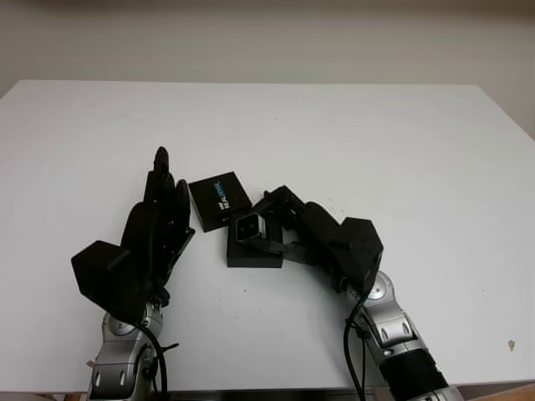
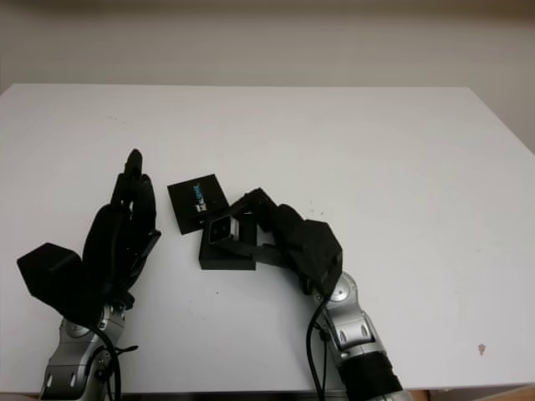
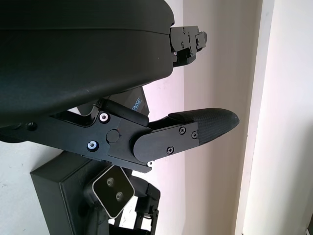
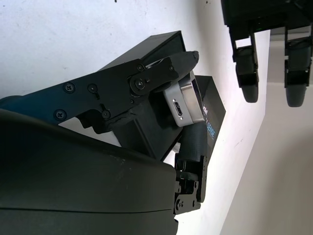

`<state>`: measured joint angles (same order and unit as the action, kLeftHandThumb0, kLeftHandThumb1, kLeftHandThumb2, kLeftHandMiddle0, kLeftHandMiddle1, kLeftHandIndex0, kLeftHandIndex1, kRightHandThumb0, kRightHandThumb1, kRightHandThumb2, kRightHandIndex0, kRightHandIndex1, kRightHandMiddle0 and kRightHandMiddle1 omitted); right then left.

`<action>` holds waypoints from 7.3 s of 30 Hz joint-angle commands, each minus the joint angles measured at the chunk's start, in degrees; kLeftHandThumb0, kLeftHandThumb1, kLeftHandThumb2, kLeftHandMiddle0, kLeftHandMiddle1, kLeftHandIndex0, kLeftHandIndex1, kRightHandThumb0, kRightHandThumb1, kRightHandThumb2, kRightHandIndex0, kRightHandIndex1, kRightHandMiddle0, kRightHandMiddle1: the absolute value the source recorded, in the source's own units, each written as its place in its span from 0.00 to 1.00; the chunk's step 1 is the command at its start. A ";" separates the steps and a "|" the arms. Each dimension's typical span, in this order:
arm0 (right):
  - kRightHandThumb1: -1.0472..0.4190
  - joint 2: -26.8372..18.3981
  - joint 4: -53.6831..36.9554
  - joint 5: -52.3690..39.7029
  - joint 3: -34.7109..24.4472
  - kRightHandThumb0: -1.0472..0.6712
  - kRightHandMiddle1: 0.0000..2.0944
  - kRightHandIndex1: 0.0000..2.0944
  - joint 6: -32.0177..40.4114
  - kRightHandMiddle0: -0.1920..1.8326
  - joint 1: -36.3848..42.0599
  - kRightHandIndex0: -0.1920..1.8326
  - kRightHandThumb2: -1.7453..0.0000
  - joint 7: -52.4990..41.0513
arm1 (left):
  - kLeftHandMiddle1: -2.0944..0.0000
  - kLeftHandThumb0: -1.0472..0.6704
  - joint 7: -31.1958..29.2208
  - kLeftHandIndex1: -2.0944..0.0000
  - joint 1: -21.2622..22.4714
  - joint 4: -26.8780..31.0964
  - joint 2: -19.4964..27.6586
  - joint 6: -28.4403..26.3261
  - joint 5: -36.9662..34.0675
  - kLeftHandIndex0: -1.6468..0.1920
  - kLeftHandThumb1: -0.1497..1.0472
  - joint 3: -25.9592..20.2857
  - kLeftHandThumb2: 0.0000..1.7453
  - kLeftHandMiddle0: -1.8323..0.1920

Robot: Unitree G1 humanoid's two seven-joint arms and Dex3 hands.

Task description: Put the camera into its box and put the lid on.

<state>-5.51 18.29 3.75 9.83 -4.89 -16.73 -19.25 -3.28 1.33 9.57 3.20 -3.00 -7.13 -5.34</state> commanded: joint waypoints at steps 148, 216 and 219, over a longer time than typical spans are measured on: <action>0.00 -1.69 -14.28 -4.86 -11.10 0.32 0.63 0.52 2.30 0.05 2.25 0.08 0.94 12.73 | 0.83 0.49 -10.14 0.87 31.01 -55.74 21.42 31.67 18.45 0.67 0.84 10.61 0.03 0.68; 0.00 0.88 -16.34 -17.46 -18.80 0.26 0.80 0.68 11.49 0.01 -0.76 0.01 0.84 14.91 | 0.34 0.53 -29.43 0.38 25.61 -22.77 22.55 13.28 4.81 0.70 0.95 6.48 0.03 0.66; 0.00 0.50 -17.01 -19.61 -20.10 0.26 0.71 0.65 14.02 0.00 -1.51 0.00 0.80 14.40 | 0.31 0.51 -31.09 0.36 25.35 -22.30 22.37 13.13 4.49 0.70 0.94 6.92 0.03 0.66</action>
<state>-4.31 2.54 -14.92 -9.54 8.16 -17.37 -4.69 -33.84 26.65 -13.81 25.13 10.19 -2.30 1.31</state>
